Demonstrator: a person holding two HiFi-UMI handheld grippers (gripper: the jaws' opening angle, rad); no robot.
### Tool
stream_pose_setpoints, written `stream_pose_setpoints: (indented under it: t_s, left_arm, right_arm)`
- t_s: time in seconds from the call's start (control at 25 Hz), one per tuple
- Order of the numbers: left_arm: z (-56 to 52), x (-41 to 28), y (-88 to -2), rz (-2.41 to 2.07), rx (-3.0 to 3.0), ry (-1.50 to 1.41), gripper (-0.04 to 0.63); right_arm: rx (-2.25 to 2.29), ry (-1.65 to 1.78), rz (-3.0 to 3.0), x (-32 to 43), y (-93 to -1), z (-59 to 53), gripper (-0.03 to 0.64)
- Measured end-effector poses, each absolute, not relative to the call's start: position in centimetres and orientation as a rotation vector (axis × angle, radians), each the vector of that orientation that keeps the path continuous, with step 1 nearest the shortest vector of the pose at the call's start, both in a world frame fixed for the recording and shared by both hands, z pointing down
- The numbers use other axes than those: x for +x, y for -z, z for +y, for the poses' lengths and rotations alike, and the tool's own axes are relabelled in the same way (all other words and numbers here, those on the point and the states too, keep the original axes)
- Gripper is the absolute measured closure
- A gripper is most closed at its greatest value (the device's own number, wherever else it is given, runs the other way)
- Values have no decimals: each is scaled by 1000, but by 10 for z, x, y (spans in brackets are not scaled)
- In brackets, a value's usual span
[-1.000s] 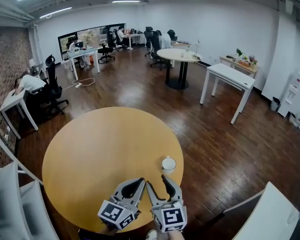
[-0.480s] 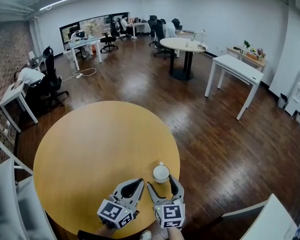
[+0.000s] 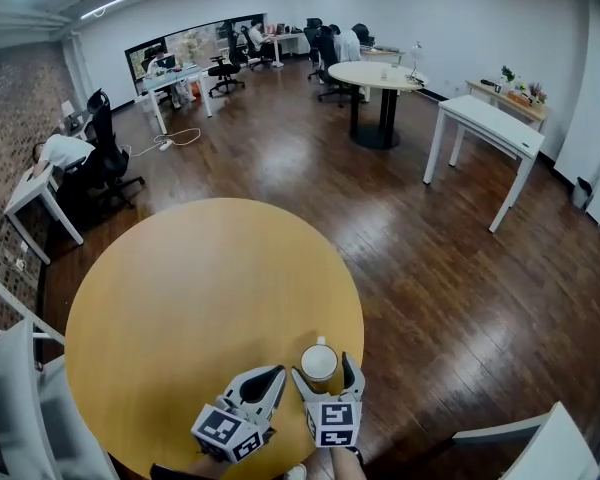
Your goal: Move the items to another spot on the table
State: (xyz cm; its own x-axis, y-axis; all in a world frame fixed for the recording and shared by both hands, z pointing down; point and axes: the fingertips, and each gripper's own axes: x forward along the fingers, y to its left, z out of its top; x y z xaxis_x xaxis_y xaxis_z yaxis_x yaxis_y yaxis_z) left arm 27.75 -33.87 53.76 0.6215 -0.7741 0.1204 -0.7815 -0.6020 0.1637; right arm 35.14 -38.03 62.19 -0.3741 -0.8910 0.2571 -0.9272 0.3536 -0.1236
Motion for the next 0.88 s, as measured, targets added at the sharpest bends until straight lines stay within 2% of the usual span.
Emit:
stream_pose_setpoints:
  t_s: [0.4, 0.56, 0.88]
  left_arm:
    - [-358, 281, -560, -1270, 2609, -105, 594]
    - [-362, 277, -562, -1277, 2602, -116, 594]
    - [-363, 273, -561, -1292, 2599, -130, 594]
  right_arm:
    - [1554, -360, -2457, 335, -652, -400, 153]
    - [1543, -298, -2477, 330, -649, -402, 213]
    - [1556, -293, -2478, 333, -645, -403, 216]
